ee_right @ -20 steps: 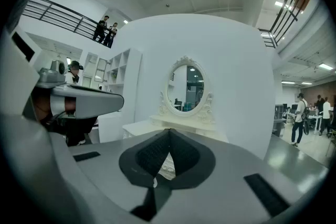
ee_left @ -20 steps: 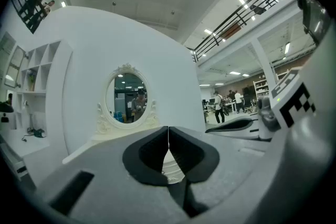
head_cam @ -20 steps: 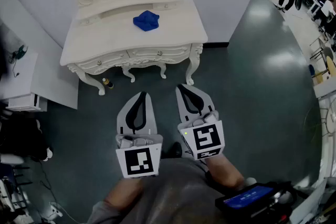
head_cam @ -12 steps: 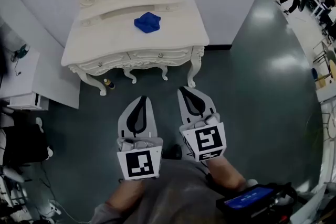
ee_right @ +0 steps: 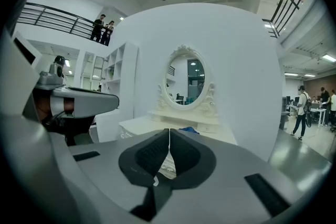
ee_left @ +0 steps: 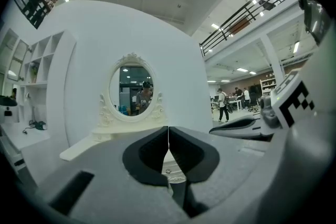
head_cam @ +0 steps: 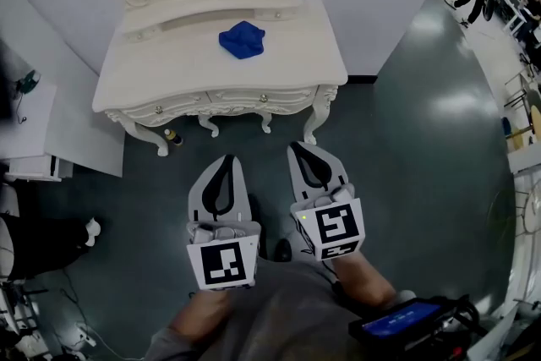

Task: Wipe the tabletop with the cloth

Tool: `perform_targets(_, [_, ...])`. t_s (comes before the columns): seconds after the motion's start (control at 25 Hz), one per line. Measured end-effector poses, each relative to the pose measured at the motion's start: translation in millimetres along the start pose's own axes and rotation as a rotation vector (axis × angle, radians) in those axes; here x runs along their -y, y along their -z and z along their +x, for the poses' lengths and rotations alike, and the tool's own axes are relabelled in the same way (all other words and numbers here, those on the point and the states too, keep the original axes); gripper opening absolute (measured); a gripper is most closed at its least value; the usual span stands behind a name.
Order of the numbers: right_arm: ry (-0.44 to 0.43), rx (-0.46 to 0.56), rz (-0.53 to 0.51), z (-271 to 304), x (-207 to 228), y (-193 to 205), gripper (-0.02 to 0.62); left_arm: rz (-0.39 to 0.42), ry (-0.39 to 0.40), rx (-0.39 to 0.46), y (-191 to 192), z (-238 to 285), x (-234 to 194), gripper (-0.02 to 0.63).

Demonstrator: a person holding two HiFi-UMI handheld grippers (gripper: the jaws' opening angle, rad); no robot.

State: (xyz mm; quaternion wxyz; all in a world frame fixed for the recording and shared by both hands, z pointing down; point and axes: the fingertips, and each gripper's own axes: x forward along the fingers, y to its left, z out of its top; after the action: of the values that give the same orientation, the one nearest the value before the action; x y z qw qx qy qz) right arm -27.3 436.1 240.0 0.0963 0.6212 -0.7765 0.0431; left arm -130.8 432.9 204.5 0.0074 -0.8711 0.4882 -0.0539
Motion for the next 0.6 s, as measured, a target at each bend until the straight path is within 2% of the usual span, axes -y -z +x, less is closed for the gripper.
perform_targets(0.28, [0.002, -0.025, -0.002, 87, 13, -5, 0.015, -0.017, 0.025, -0.023, 11, 76, -48, 0.017])
perform_targets(0.6, [0.031, -0.014, -0.024, 169, 27, -34, 0.015, -0.005, 0.048, 0.009, -7, 146, -102, 0.017])
